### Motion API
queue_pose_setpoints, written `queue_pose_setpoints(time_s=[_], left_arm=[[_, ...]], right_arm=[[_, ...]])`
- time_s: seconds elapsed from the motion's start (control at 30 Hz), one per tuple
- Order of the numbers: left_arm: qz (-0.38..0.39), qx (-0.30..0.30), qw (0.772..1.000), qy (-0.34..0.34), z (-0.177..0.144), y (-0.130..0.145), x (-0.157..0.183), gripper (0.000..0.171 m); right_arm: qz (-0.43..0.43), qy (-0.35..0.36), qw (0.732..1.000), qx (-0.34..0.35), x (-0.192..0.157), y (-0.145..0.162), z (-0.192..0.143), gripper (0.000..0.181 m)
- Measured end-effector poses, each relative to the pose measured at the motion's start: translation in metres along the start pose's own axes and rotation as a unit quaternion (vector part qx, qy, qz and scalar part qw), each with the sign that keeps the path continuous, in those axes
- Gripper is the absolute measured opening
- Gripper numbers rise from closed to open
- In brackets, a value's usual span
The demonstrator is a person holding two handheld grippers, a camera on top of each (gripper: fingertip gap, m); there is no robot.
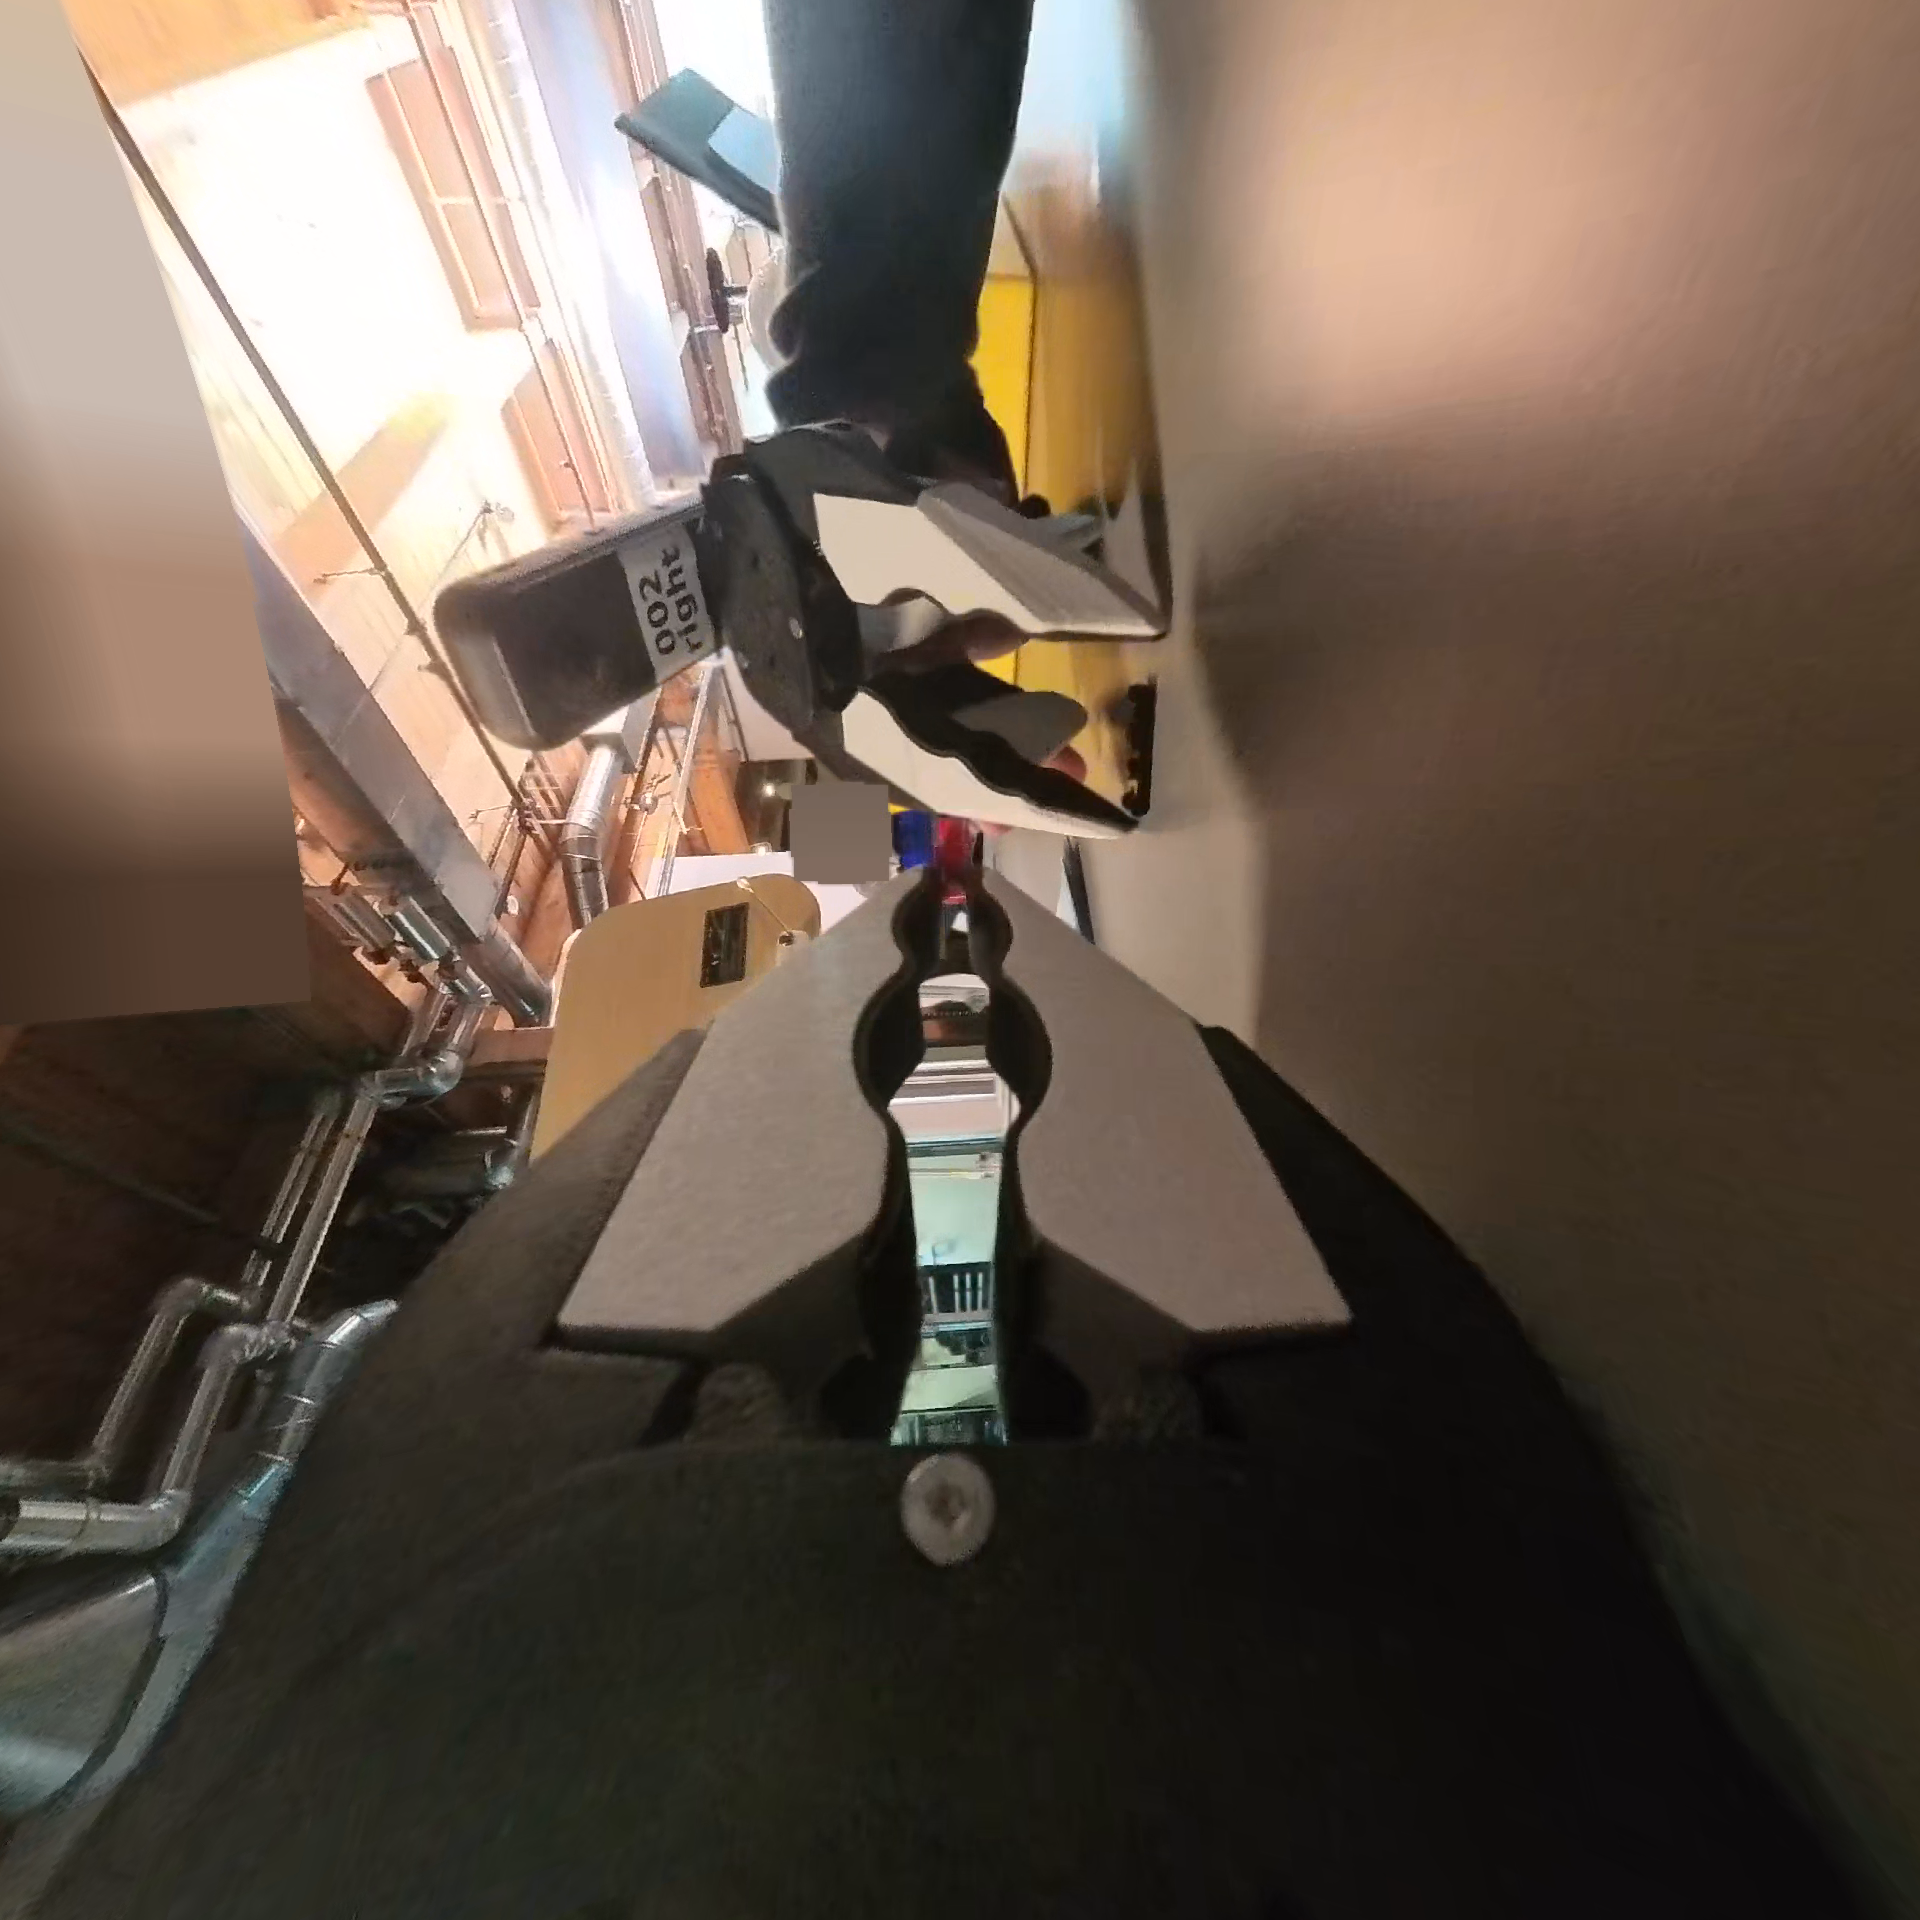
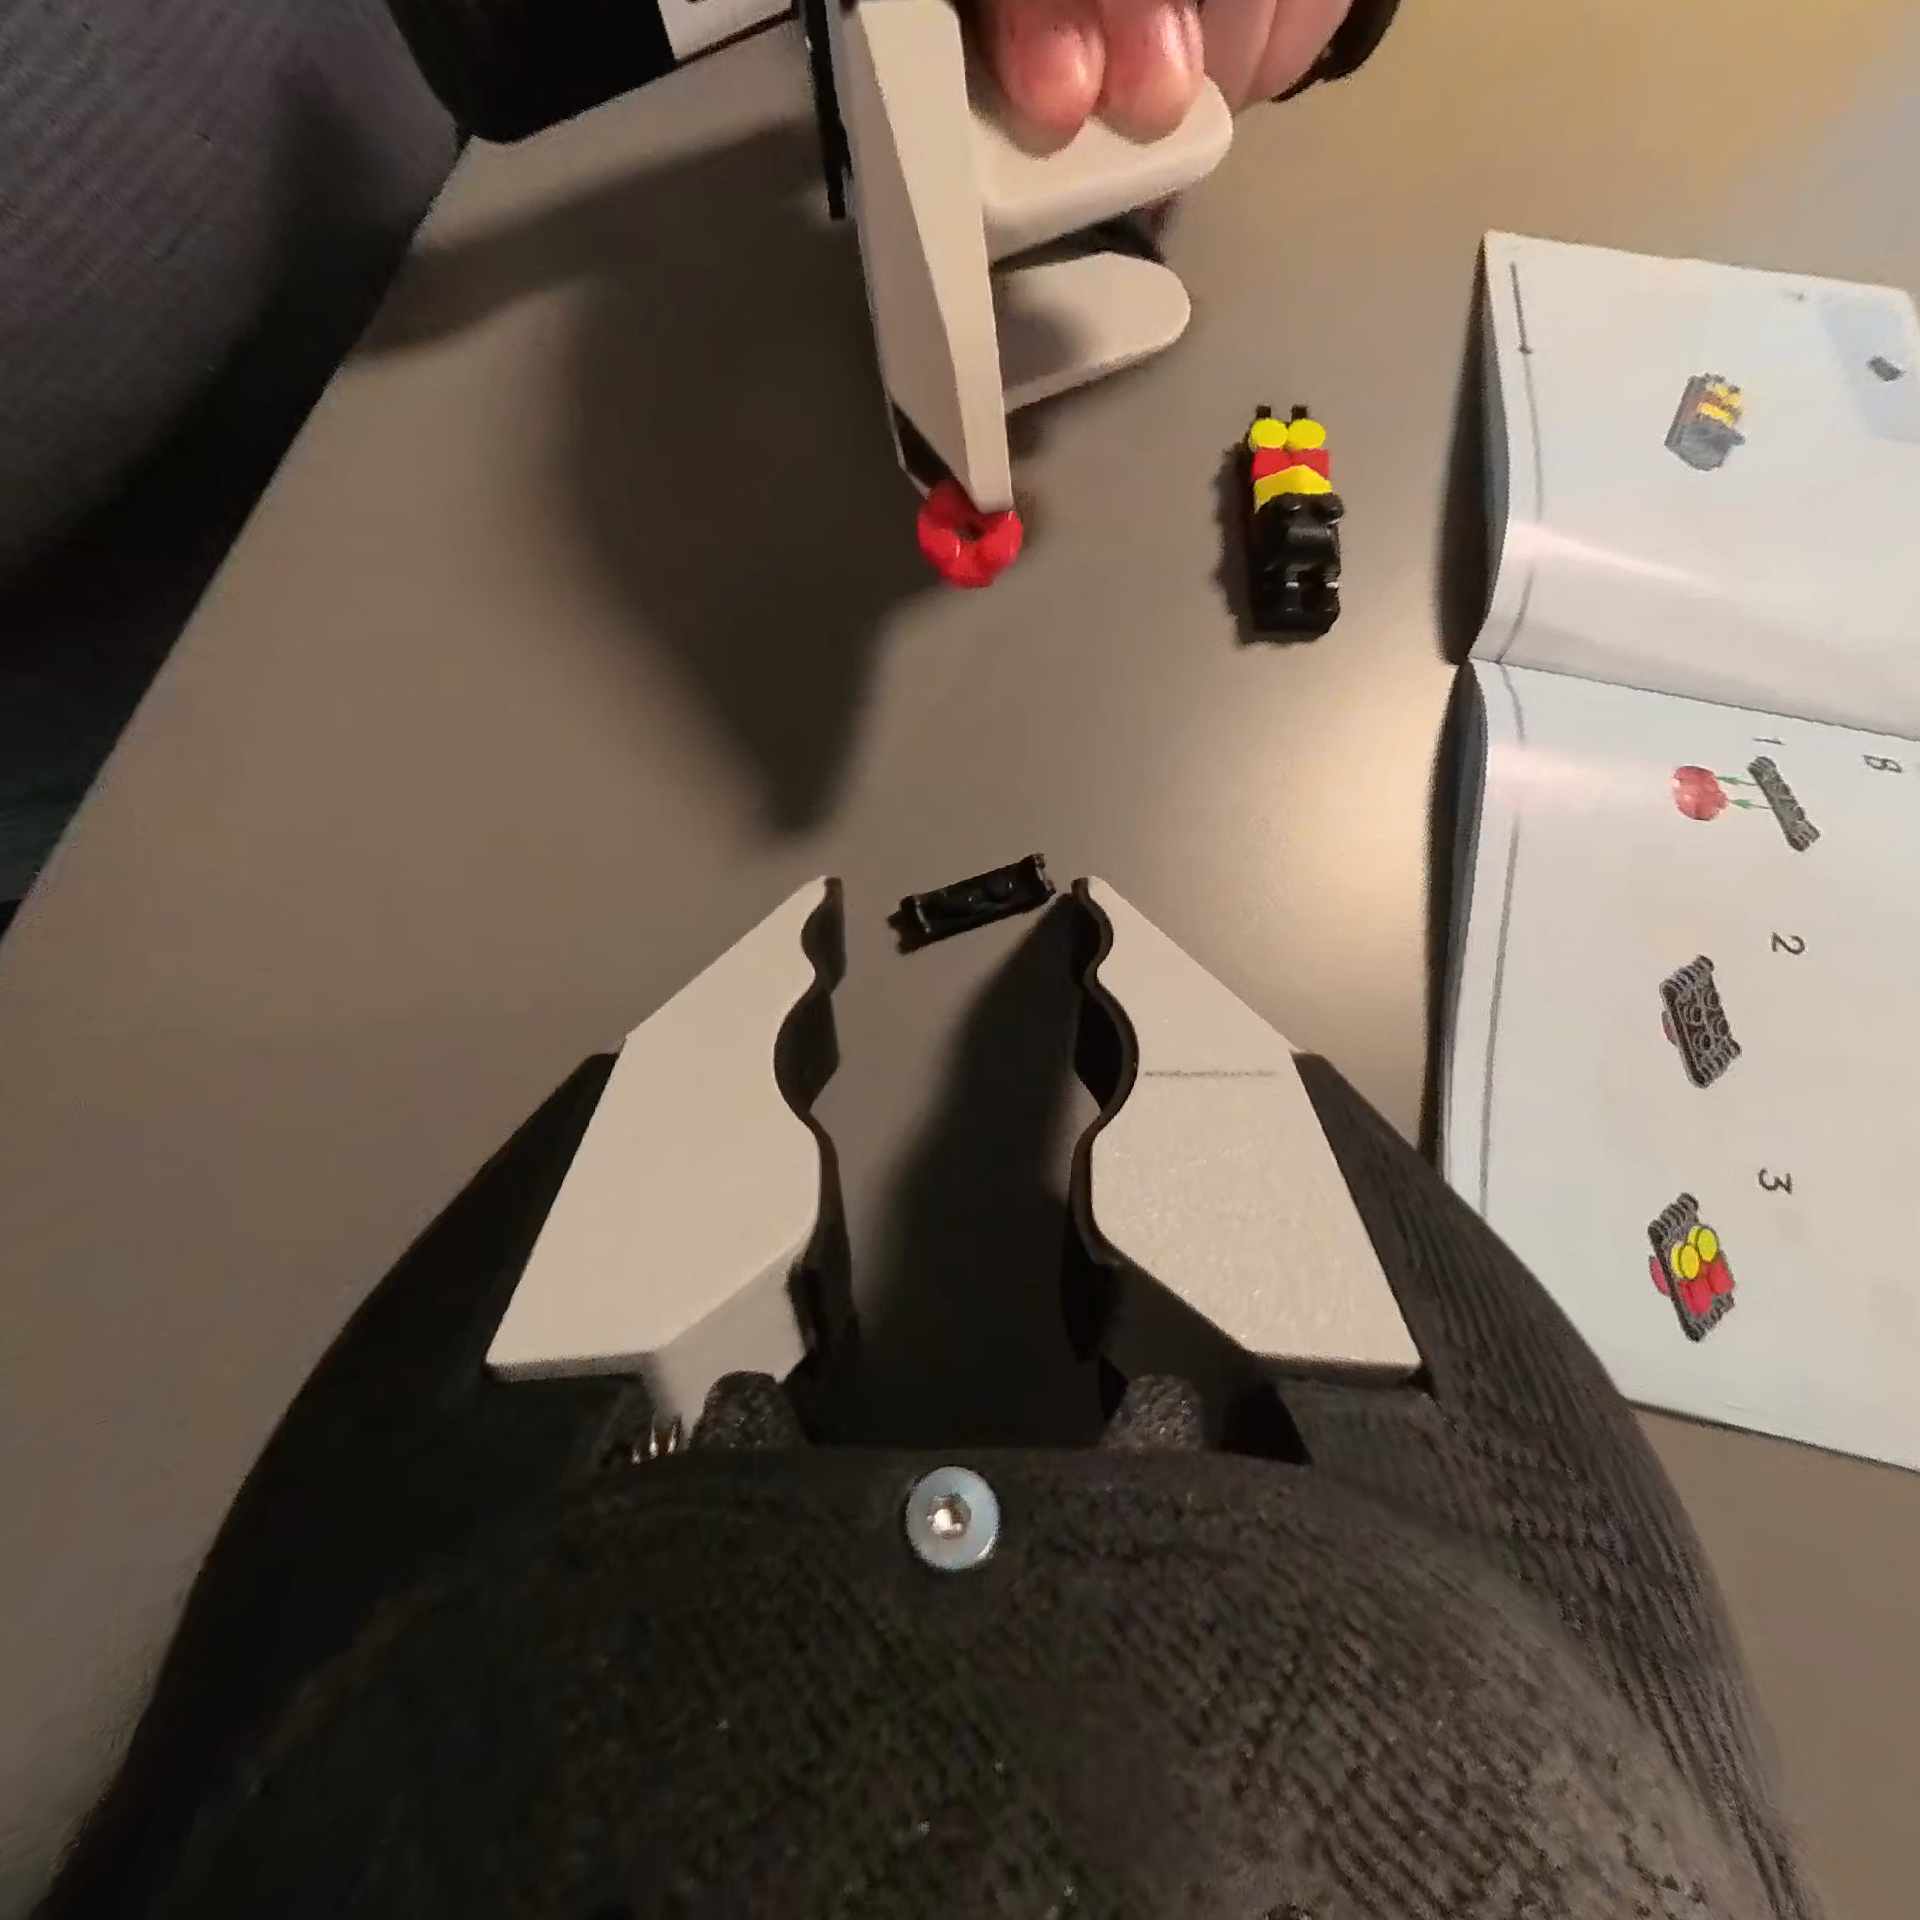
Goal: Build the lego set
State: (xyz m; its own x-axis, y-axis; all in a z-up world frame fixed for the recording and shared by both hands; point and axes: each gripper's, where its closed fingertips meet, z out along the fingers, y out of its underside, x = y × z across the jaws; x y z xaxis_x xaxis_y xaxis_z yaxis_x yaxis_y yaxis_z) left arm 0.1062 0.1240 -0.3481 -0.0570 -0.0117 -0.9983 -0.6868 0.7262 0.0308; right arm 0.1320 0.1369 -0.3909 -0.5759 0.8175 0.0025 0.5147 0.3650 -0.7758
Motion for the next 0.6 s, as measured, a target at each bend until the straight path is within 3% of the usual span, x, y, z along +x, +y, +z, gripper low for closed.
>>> queue_pose_setpoints(time_s=[0.6], left_arm=[[0.003, 0.014, 1.000, 0.021, 0.0013, -0.0030, 0.0084, 0.004]], right_arm=[[-0.022, -0.030, 0.999, 0.000, -0.0014, 0.0007, -0.0007, 0.034]])
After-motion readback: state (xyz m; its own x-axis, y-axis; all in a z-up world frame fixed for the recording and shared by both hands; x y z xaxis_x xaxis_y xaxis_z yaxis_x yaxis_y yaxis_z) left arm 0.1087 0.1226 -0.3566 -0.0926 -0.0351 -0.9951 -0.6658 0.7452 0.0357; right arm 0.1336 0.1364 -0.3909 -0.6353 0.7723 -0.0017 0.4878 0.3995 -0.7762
